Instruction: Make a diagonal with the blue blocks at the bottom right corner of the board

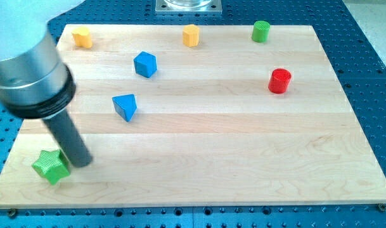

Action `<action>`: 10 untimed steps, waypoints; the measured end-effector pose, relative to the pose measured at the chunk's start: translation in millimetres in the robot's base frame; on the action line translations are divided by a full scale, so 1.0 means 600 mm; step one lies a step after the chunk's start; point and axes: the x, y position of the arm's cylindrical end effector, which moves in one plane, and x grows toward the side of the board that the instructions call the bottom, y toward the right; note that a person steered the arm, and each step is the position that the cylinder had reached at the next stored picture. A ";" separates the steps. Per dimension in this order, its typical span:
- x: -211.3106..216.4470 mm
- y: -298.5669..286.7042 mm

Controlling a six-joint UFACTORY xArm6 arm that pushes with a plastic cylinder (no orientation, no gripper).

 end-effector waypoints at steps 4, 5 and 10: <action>0.001 0.063; 0.044 0.093; -0.178 0.246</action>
